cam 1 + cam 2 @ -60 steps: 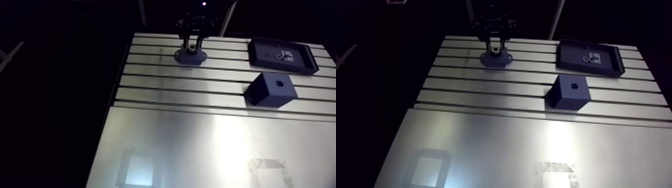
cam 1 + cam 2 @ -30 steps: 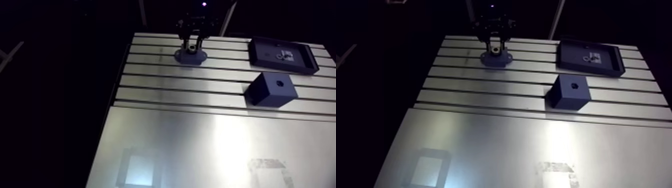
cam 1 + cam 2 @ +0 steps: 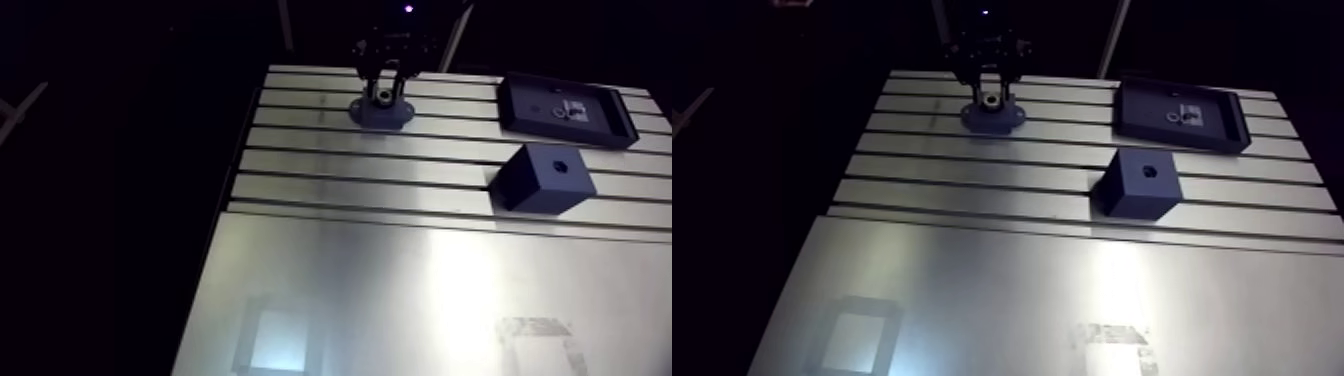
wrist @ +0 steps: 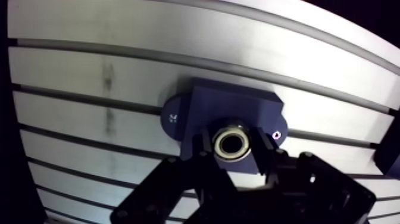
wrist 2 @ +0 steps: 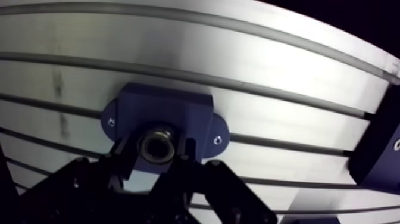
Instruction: Pick up the bearing and press it into the housing until flush.
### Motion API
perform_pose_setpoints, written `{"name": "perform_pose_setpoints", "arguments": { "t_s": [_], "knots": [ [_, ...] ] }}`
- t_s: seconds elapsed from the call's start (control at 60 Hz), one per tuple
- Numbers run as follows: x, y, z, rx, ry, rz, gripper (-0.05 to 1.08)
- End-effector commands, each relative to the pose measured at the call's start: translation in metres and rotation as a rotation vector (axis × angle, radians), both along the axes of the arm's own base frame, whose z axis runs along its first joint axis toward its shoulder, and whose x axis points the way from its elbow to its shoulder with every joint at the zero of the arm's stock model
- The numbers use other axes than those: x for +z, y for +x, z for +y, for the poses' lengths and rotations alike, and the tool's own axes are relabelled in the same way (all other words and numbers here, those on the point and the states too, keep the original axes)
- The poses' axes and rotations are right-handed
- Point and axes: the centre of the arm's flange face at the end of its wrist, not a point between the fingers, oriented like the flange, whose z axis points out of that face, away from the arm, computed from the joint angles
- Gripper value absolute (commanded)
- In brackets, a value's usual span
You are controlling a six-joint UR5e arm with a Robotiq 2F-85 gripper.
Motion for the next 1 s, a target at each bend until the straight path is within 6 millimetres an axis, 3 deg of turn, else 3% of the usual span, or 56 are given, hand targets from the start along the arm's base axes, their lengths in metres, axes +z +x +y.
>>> {"name": "perform_pose_setpoints", "arguments": {
  "t_s": [0.017,0.667,0.7,0.717,0.733,0.75,0.767,0.8,1.0],
  "knots": [
    [-0.004,0.0,0.0,0.0,0.0,-0.007,0.65],
    [-0.006,0.0,-0.001,0.003,-0.001,-0.01,0.65],
    [-0.006,0.0,-0.001,0.003,0.0,-0.01,0.6],
    [-0.006,0.0,0.0,0.002,-0.001,-0.01,0.48],
    [-0.005,0.0,-0.001,0.003,-0.001,-0.009,0.26],
    [-0.005,0.0,-0.001,0.003,-0.001,-0.009,0.26],
    [-0.004,0.0,0.0,0.002,0.0,-0.007,0.08],
    [-0.002,0.0,0.0,0.002,0.0,-0.006,0.02],
    [0.008,0.001,-0.003,0.007,0.008,0.01,0.01]
  ]
}}
